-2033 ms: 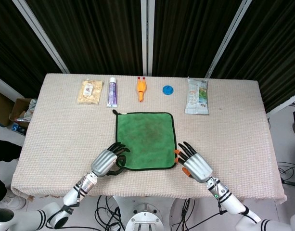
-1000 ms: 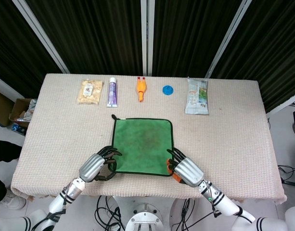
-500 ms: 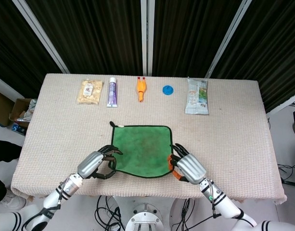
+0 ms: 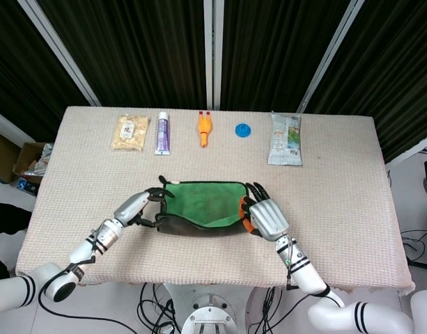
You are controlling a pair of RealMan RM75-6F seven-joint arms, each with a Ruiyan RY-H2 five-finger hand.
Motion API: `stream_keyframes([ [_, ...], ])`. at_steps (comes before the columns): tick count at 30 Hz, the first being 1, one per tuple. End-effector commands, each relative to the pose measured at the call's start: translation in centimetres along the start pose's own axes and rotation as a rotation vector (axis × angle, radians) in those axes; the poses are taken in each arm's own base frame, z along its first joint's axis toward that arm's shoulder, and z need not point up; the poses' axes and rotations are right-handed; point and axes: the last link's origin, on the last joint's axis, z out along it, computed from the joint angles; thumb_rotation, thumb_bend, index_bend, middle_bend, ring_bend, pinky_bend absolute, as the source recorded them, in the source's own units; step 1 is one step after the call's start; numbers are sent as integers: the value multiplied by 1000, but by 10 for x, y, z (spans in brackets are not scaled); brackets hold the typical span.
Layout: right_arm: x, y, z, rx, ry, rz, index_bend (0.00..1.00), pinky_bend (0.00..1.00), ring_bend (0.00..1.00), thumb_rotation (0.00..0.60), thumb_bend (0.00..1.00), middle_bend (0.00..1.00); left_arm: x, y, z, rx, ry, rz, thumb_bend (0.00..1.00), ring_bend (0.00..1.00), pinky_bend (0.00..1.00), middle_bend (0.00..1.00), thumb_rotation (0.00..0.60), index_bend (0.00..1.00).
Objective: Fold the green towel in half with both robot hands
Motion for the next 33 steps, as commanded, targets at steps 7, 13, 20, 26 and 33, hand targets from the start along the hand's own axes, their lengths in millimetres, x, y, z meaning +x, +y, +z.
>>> stream_keyframes([
  [7, -11, -1, 36, -61, 78, -172, 824, 26, 38, 600, 412, 318, 15, -13, 29, 115, 31, 22, 448, 153, 116, 226, 600, 657],
  [13, -16, 0, 54, -96, 72, -199, 822, 19, 38, 600, 412, 311, 26, -15, 44, 172, 26, 14, 447, 153, 116, 225, 600, 656],
  [20, -21, 2, 70, -132, 59, -222, 810, 17, 37, 600, 410, 305, 36, -18, 60, 234, 4, 43, 445, 153, 116, 220, 600, 648],
  [26, -26, 3, 78, -164, 35, -213, 800, 16, 37, 600, 409, 301, 39, -19, 70, 272, -16, 84, 446, 153, 116, 215, 600, 633],
  [33, -28, 5, 86, -181, 22, -212, 739, 14, 37, 600, 406, 289, 43, -24, 74, 309, -12, 136, 409, 122, 116, 116, 600, 282],
])
